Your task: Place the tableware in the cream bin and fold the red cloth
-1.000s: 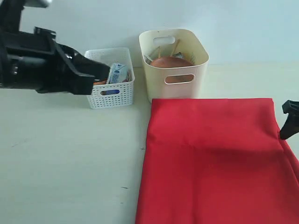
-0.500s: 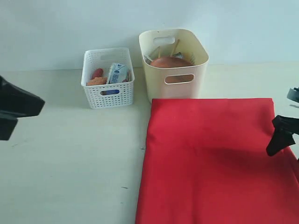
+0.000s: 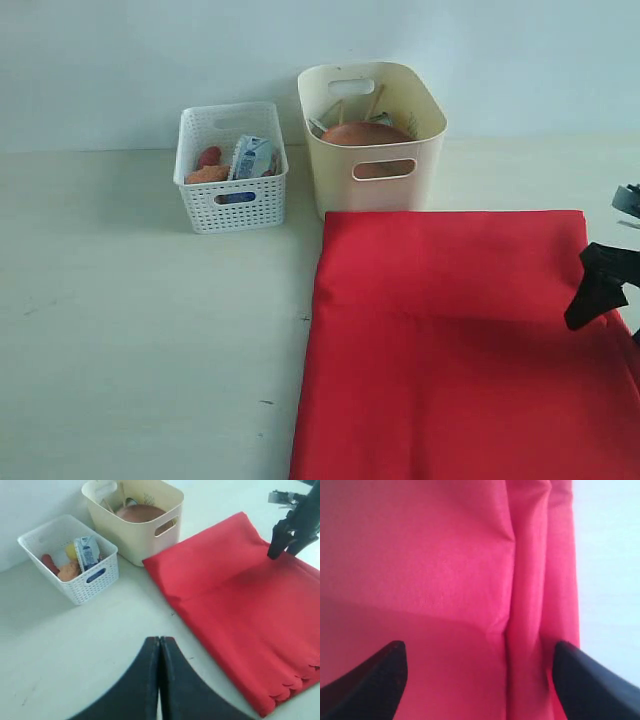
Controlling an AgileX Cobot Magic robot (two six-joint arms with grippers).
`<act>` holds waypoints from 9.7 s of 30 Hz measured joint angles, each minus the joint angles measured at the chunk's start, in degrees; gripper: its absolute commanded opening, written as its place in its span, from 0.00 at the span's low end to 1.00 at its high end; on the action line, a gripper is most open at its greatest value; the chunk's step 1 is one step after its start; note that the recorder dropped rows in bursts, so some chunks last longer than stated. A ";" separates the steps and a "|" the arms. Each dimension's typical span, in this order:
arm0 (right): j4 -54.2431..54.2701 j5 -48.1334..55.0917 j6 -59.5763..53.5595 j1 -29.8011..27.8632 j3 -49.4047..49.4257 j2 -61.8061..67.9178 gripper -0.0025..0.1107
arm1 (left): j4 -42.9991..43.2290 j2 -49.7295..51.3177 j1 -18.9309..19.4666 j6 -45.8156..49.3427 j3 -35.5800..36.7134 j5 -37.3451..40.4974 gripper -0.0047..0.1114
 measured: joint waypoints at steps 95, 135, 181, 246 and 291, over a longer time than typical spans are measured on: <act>-25.23 -9.10 18.02 3.83 -2.31 -11.94 0.02 | 4.01 -21.22 0.00 -5.68 23.45 -26.13 0.04; -29.54 -24.22 30.15 9.09 -4.38 5.01 0.02 | 4.01 -21.22 0.00 -5.68 23.45 -26.13 0.04; -17.37 -13.56 26.91 9.09 -21.71 -0.46 0.02 | 4.01 -21.22 0.00 -5.68 23.45 -26.13 0.04; -15.88 -14.00 16.33 20.56 25.67 -93.32 0.02 | 4.27 -34.59 16.60 -9.03 43.30 -32.38 0.04; -15.88 -14.00 16.45 20.56 25.67 -93.32 0.02 | 8.50 -34.49 26.75 -16.37 49.96 -29.11 0.04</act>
